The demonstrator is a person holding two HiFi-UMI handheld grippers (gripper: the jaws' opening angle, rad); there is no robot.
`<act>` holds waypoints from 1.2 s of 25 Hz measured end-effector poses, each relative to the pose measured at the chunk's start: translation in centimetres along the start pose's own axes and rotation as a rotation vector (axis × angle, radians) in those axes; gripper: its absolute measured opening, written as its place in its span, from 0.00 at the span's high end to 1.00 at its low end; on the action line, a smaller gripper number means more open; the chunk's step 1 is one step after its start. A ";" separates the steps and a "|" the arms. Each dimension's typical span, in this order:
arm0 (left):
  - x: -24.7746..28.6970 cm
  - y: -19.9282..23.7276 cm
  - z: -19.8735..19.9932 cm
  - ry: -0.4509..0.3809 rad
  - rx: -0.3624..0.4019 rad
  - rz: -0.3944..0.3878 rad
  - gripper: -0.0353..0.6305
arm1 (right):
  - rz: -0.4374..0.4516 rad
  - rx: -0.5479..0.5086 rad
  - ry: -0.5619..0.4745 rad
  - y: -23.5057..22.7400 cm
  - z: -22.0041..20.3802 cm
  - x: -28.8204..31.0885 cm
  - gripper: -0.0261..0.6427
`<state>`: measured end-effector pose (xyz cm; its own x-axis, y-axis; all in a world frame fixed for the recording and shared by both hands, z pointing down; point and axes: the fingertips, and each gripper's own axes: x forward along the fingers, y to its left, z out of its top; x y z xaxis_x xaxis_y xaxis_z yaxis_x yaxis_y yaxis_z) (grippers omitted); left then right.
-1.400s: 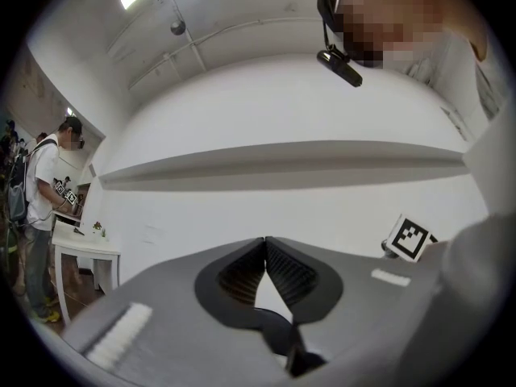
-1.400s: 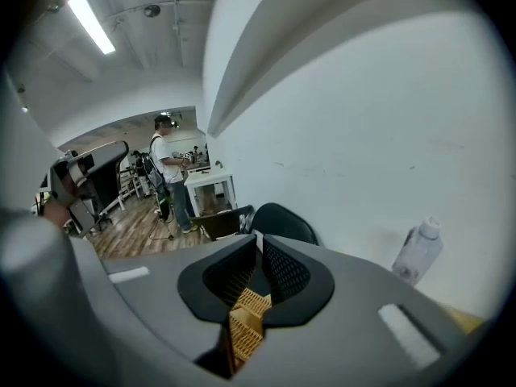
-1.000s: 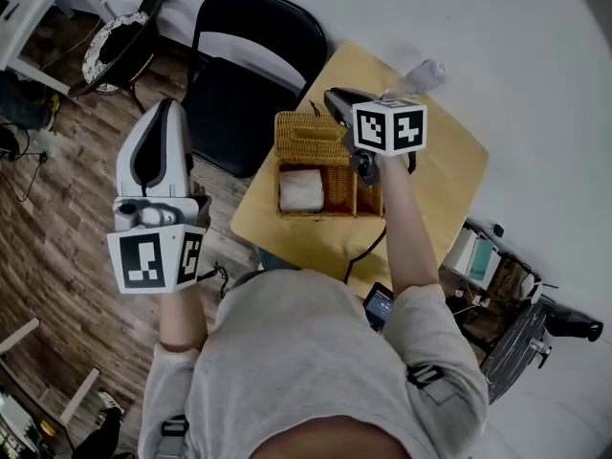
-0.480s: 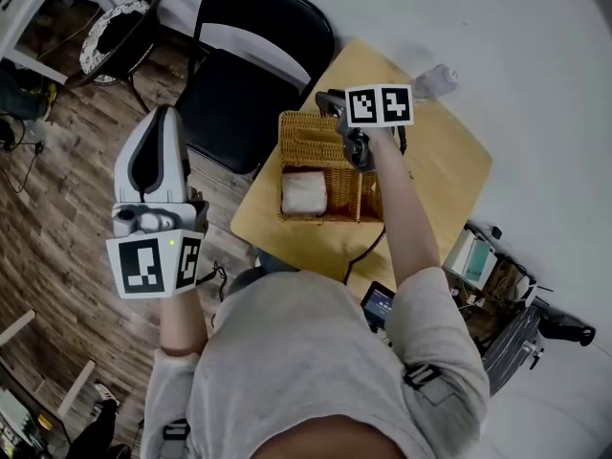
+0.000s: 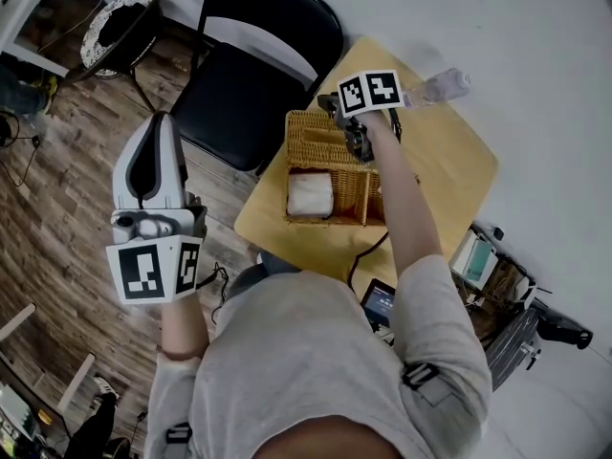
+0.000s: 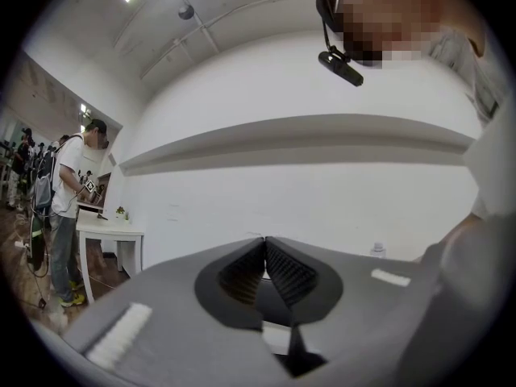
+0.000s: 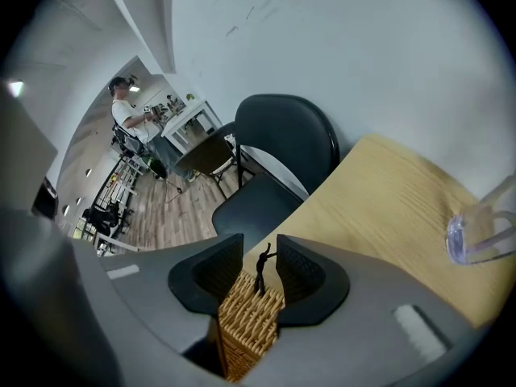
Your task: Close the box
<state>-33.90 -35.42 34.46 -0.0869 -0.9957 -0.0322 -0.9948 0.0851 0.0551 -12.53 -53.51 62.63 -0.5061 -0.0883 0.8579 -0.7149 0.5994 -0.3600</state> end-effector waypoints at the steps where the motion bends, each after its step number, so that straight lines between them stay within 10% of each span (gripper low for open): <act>1: 0.0 0.2 -0.1 0.003 -0.001 0.003 0.86 | -0.011 -0.008 0.022 -0.1 -0.2 0.4 0.80; 14: -1.4 1.7 -0.6 0.024 0.012 0.055 0.86 | -0.124 -0.099 0.266 -1.4 -3.4 3.3 0.94; 30: -2.4 0.1 1.8 -0.029 0.046 0.004 0.86 | -0.060 -0.093 -0.048 1.6 1.1 -3.2 0.94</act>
<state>-33.83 -32.97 32.76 -0.0918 -0.9939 -0.0613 -0.9958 0.0914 0.0089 -12.59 -53.13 58.91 -0.4882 -0.1627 0.8574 -0.6978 0.6628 -0.2716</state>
